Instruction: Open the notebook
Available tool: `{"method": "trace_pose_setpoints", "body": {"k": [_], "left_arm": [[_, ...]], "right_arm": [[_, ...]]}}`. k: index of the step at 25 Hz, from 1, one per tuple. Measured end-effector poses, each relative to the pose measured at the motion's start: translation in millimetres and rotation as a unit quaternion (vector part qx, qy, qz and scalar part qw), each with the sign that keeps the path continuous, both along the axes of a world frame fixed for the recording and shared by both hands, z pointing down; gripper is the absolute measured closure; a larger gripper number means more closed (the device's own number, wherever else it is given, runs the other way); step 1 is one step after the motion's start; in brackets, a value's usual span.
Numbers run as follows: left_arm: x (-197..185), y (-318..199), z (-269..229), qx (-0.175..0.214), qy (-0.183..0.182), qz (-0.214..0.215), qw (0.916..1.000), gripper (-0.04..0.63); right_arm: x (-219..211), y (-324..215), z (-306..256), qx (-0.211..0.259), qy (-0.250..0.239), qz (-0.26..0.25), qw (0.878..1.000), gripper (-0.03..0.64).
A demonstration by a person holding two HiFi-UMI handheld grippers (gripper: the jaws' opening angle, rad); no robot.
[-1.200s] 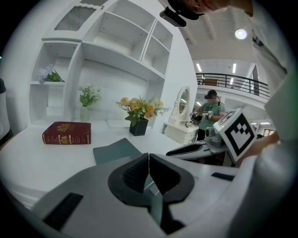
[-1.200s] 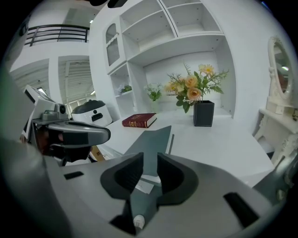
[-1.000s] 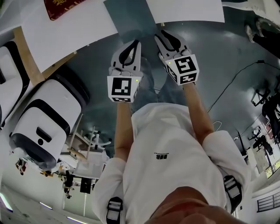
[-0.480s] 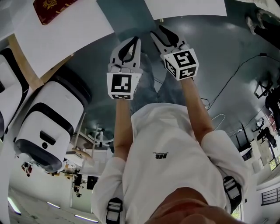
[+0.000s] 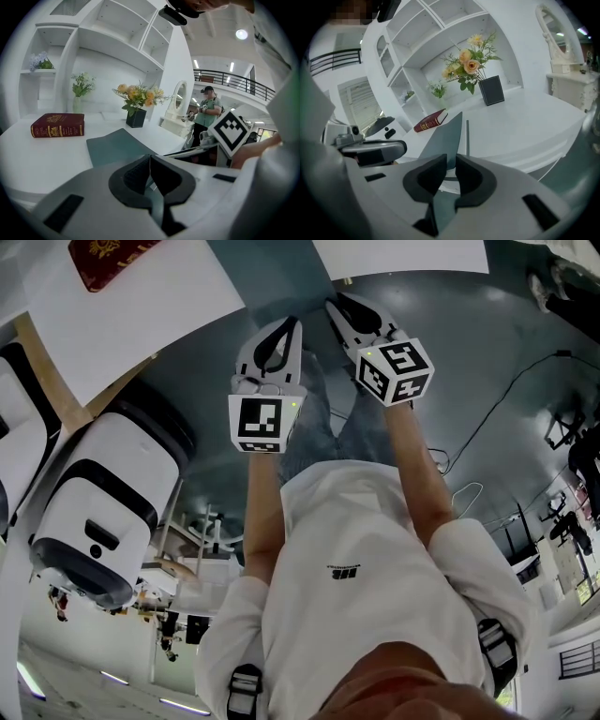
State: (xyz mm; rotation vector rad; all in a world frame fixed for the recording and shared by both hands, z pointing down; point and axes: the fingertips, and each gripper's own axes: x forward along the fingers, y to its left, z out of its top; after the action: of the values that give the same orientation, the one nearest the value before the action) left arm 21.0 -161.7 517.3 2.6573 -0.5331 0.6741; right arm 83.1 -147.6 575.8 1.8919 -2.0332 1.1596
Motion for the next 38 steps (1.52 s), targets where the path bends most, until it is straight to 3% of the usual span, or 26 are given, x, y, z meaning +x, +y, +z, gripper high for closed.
{"method": "trace_pose_setpoints", "body": {"k": [3, 9, 38], "left_arm": [[-1, 0, -2, 0.001, 0.002, -0.003, 1.0000, 0.595], [-1, -1, -6, 0.004, 0.005, -0.006, 1.0000, 0.595], [-34, -22, -23, 0.017, 0.014, -0.066, 0.9976, 0.595]], "right_arm": [[0, 0, -7, 0.008, -0.029, 0.017, 0.999, 0.594], [-1, 1, -12, 0.013, -0.040, 0.031, 0.999, 0.607], [-30, -18, -69, 0.061, -0.002, -0.023, 0.998, 0.612]]}}
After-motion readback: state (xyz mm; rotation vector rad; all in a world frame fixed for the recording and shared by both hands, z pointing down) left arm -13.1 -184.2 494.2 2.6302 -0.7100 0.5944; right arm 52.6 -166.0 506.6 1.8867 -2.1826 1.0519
